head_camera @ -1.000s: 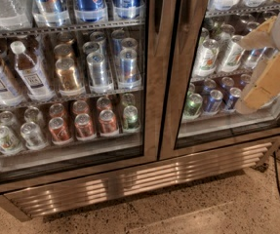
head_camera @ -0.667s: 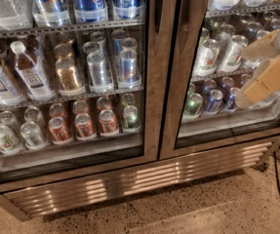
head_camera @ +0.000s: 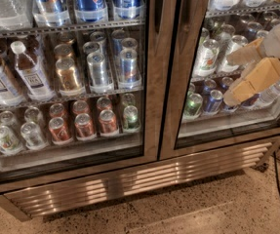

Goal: Open right fridge door

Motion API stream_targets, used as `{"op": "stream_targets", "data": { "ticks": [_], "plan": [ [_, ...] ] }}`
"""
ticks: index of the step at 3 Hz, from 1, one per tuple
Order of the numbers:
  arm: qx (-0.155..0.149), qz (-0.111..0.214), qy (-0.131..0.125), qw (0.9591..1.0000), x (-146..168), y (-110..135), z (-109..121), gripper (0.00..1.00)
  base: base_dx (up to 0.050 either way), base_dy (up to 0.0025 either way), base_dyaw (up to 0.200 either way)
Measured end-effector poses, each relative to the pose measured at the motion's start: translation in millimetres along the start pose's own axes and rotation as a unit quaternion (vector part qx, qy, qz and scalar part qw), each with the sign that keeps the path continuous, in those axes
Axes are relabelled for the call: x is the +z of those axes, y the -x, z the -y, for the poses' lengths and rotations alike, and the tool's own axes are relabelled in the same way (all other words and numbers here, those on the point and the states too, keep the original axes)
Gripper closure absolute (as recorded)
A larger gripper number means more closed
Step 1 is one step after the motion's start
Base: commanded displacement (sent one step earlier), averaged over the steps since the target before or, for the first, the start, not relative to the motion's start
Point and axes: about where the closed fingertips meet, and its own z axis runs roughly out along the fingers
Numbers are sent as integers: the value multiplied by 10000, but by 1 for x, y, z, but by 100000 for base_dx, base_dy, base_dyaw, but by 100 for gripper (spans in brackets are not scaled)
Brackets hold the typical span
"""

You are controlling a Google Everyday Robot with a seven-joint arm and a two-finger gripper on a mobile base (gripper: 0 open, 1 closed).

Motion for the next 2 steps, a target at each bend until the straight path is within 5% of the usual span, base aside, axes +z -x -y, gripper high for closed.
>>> {"op": "stream_targets", "data": {
  "ticks": [1,2],
  "plan": [
    [-256,1163,-21,9929,-14,30,19,0,0,0,0],
    [-531,2079,114,9766,-34,57,14,0,0,0,0]
  ]
}}
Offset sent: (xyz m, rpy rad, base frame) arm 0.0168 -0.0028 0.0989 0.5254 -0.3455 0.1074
